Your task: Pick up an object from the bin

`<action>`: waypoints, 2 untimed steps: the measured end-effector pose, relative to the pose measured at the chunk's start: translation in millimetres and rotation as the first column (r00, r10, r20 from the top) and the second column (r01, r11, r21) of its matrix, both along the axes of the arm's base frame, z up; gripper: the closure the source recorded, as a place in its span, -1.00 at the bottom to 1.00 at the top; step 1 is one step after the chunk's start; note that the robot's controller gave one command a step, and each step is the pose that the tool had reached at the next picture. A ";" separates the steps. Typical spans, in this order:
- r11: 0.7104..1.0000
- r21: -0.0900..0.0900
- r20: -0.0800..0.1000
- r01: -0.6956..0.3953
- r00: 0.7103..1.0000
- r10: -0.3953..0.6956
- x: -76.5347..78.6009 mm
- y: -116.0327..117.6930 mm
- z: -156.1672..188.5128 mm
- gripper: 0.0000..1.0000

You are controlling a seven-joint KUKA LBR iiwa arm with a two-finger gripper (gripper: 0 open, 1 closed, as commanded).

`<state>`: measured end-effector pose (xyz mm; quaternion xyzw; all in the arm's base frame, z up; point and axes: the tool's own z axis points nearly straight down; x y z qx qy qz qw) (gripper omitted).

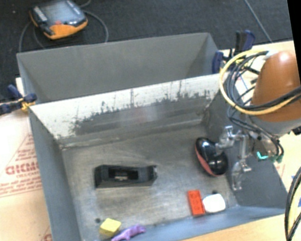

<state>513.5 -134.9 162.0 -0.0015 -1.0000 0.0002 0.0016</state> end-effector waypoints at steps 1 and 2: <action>1.000 -0.001 0.007 -0.003 1.000 0.003 1.9 0.3 3.3 -1.00; 1.000 -0.001 0.013 -0.029 1.000 0.029 -25.1 10.7 -70.0 -1.00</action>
Offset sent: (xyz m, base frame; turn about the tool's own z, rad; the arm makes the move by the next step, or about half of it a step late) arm -0.0346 0.0126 -0.0920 -0.0348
